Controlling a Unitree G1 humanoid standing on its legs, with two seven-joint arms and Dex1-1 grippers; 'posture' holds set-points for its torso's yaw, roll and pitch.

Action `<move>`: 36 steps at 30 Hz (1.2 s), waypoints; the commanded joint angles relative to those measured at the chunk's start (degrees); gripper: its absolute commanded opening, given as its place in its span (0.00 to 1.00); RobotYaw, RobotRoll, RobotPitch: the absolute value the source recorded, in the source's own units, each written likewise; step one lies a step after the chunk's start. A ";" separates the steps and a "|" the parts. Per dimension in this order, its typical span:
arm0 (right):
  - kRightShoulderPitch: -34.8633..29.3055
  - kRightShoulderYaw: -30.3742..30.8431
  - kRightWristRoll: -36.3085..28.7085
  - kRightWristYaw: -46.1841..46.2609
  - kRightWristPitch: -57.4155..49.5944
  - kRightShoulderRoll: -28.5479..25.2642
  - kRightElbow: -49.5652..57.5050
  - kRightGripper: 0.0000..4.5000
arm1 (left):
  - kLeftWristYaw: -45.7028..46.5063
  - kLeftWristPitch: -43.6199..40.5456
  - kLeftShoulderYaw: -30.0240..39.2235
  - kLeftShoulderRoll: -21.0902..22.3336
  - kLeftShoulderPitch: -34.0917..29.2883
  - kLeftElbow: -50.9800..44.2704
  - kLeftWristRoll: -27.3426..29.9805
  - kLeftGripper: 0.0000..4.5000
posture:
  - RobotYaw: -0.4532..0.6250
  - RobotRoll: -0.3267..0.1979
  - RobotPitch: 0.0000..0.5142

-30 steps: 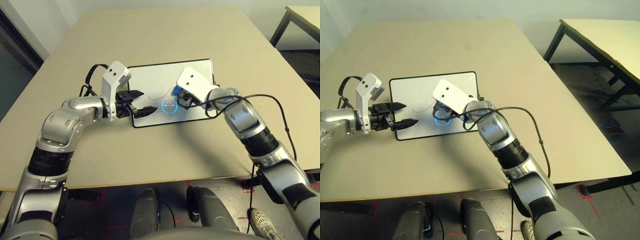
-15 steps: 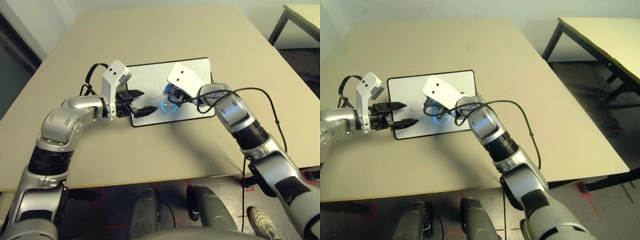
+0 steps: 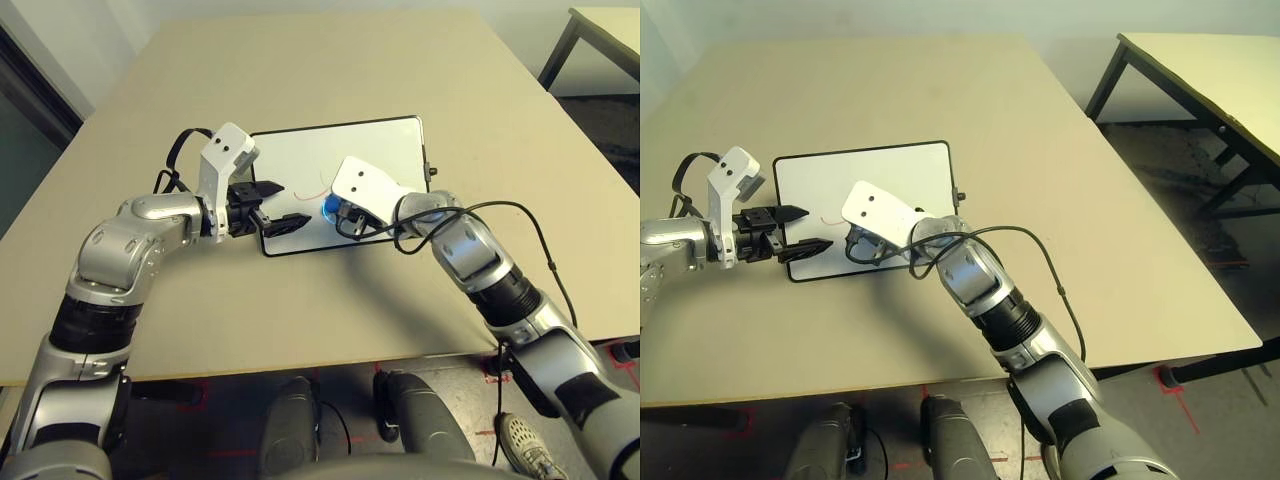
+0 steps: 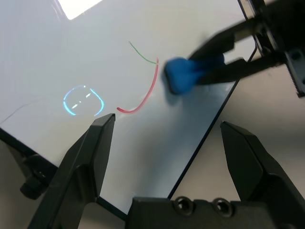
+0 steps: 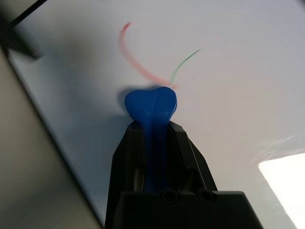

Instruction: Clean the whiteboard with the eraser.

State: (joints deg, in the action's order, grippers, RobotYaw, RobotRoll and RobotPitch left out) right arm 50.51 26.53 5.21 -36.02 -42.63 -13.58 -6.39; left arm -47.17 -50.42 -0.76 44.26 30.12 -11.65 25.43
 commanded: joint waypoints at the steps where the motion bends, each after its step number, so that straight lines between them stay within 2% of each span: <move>1: 2.39 -3.07 0.62 2.57 2.31 0.89 -5.01 0.13 | -0.33 -0.14 0.13 0.57 -0.06 -0.01 0.02 1.00 | 0.43 0.62 0.28; 5: 2.40 -3.01 0.41 2.41 3.09 1.85 -5.20 0.13 | -0.59 0.15 0.35 0.94 -0.54 0.18 -0.11 1.00 | 0.43 0.62 0.28; 11: -3.66 2.21 0.43 -1.95 -2.22 -0.01 4.76 0.13 | -0.84 0.25 1.02 2.04 -0.91 0.68 -0.19 1.00 | 0.44 0.62 0.29; 15: -5.26 3.82 0.97 -3.20 -3.04 -1.03 7.06 0.13 | -1.02 0.95 1.29 2.91 -0.40 2.01 -0.56 1.00 | 0.44 0.62 0.29; 18: -3.41 3.15 1.30 -2.77 -1.41 -0.53 4.13 0.13 | -1.11 1.42 1.36 3.32 0.36 3.03 -0.85 1.00 | 0.44 0.62 0.29; 24: 6.57 -2.58 1.19 2.06 6.92 2.99 -10.41 0.13 | -1.47 1.73 1.22 3.59 0.58 3.41 -1.01 1.00 | 0.44 0.62 0.28; 28: 7.74 -3.08 1.53 2.37 9.28 3.74 -13.58 0.13 | -1.47 1.63 1.32 3.61 0.27 3.05 -0.99 1.00 | 0.44 0.62 0.28; 36: -4.59 3.11 2.16 -3.44 0.38 0.07 4.65 0.13 | -1.27 1.24 1.93 3.81 -0.14 2.61 -0.88 1.00 | 0.45 0.62 0.29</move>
State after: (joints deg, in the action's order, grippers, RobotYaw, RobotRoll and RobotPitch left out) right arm 47.99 26.84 6.82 -37.90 -39.16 -12.61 -4.19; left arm -48.44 -48.84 0.95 47.67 30.62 -8.82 24.59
